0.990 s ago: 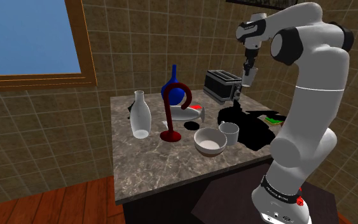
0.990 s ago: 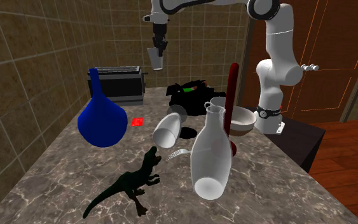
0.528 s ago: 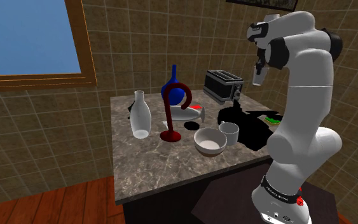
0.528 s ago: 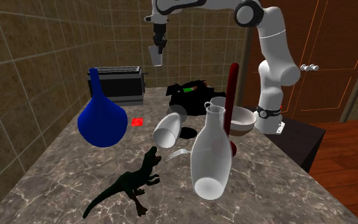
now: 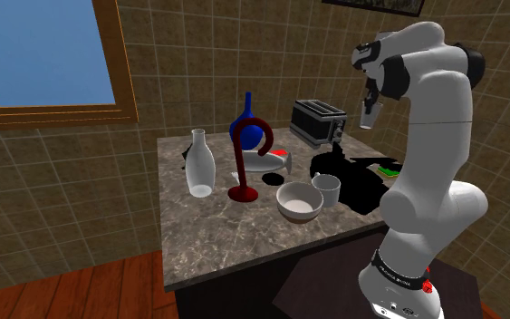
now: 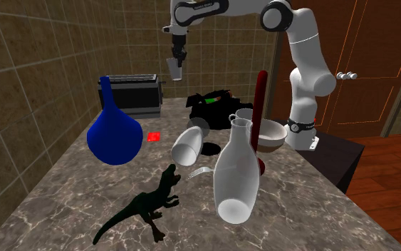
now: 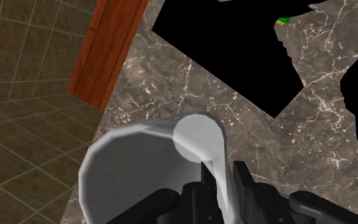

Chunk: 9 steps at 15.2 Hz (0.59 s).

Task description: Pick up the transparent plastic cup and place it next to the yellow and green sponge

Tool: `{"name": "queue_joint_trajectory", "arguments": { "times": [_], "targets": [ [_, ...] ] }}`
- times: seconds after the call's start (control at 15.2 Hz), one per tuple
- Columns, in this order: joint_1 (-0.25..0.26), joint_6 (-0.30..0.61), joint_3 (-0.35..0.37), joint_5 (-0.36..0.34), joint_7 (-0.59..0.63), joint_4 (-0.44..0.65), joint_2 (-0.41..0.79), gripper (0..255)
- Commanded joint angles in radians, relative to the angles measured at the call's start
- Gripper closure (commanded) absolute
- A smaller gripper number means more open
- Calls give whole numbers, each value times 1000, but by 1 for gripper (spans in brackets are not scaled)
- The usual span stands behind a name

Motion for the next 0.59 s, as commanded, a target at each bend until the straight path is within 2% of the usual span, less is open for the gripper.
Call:
{"name": "queue_joint_trajectory", "arguments": {
  "times": [0.0,0.53],
  "targets": [
    [2,28,1,0,1,-28,0,255],
    [11,133,5,4,3,-127,6,255]
  ]
}}
